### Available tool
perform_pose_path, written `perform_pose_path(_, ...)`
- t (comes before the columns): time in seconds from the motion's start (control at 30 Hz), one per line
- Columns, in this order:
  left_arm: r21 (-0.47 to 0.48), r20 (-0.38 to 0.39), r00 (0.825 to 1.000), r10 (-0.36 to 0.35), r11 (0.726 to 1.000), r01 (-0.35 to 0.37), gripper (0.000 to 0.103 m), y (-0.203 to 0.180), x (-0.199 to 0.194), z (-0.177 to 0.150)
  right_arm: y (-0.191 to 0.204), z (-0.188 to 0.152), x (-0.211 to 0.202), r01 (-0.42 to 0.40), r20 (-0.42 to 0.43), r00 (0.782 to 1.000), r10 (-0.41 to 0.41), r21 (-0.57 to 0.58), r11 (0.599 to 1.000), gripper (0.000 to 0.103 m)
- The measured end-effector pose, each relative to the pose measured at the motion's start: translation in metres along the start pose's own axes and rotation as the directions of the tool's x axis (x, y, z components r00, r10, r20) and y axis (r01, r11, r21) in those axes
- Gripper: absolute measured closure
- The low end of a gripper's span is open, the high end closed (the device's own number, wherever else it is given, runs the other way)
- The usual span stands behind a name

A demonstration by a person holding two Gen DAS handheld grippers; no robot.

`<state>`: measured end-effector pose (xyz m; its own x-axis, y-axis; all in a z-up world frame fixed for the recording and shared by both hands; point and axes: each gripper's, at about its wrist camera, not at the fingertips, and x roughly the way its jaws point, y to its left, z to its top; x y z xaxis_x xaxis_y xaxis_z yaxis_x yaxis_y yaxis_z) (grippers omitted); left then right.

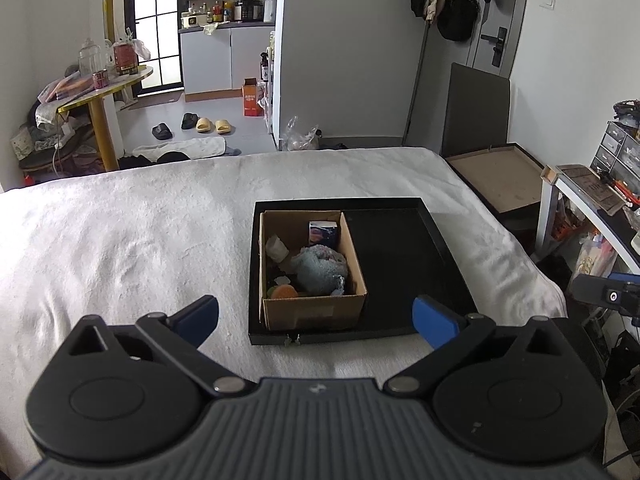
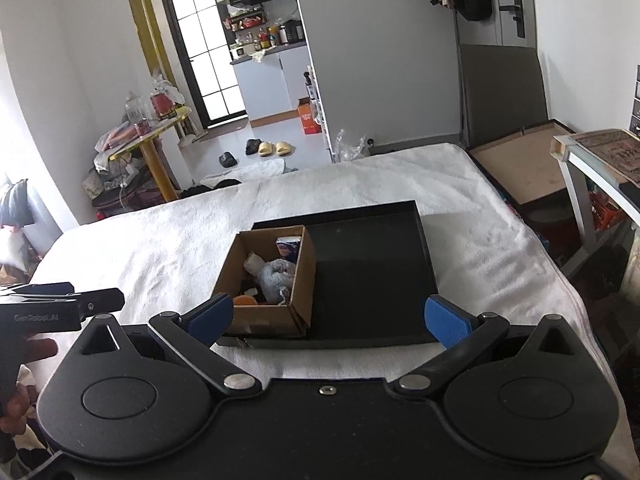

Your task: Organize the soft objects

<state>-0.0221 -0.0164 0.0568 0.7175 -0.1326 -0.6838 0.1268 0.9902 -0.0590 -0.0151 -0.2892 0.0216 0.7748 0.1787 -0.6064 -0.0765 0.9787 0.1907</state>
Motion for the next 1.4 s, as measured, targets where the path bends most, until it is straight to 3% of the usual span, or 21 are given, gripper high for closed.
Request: perform_pose_path(1.4, 0.01, -0.034, 0.999, -0.002, 1.0, 0.003, 0.001, 0.0012, 0.0041, -0.0079, 0.0, -0.0104, 0.0052, 0.018, -0.05, 0.999, -0.018, 0.005, 1.0, 0.0)
